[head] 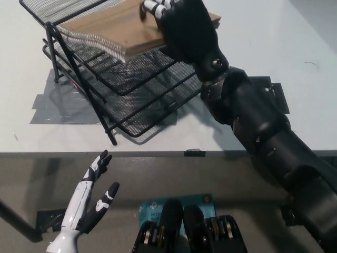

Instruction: A person hands a notebook to the robot and the robot grabs it with its right hand and places it in the file tray kept in the centre of the desk infront of it.

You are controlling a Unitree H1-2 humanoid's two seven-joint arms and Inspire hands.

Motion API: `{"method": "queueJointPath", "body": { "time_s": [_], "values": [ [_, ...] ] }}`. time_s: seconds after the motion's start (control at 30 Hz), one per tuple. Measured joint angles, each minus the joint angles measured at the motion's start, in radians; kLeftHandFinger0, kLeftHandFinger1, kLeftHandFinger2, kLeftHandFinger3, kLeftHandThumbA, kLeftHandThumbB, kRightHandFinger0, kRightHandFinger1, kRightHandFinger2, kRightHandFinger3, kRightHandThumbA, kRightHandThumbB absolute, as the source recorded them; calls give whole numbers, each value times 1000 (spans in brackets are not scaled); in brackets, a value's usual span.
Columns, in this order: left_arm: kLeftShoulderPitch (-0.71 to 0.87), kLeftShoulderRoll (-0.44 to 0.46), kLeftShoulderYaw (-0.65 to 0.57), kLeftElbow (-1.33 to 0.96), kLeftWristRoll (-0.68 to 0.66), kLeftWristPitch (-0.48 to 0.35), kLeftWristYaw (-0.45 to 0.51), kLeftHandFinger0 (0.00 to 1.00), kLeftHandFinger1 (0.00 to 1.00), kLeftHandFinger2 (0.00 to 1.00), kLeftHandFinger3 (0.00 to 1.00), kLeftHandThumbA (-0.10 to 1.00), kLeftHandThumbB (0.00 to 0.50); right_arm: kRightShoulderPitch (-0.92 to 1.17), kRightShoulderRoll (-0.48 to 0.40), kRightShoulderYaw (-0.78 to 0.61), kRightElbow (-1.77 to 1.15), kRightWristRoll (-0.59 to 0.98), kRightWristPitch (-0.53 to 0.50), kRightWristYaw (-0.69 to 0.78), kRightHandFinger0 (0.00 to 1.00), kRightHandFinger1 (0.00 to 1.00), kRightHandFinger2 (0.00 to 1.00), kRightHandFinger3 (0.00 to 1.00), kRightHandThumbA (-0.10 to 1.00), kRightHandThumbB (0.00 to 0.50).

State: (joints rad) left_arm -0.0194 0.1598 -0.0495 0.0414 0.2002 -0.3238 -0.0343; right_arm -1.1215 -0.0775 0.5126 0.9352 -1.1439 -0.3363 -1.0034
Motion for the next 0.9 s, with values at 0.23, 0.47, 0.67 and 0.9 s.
{"method": "queueJointPath", "body": {
  "time_s": [0.23, 0.47, 0.67, 0.9],
  "values": [
    [-4, 0, -2, -2, 9, 7, 0, 998, 1000, 1000, 1000, 849, 209, -20, 7, 63, 104, -7, 9, -67, 0, 0, 84, 101, 618, 0],
    [-13, 0, -3, -4, 12, 8, 0, 979, 1000, 1000, 1000, 837, 214, -19, 17, 140, 163, -25, 40, -115, 0, 0, 14, 35, 778, 0],
    [-27, 0, -3, -4, 14, 8, 0, 971, 998, 1000, 1000, 853, 207, -20, 21, 226, 179, -41, 68, -165, 0, 0, 11, 0, 683, 0],
    [-30, 1, -3, -4, 17, 8, 0, 966, 984, 987, 1000, 826, 212, -18, 22, 247, 191, -32, 93, -225, 0, 0, 10, 0, 194, 0]
  ]
}}
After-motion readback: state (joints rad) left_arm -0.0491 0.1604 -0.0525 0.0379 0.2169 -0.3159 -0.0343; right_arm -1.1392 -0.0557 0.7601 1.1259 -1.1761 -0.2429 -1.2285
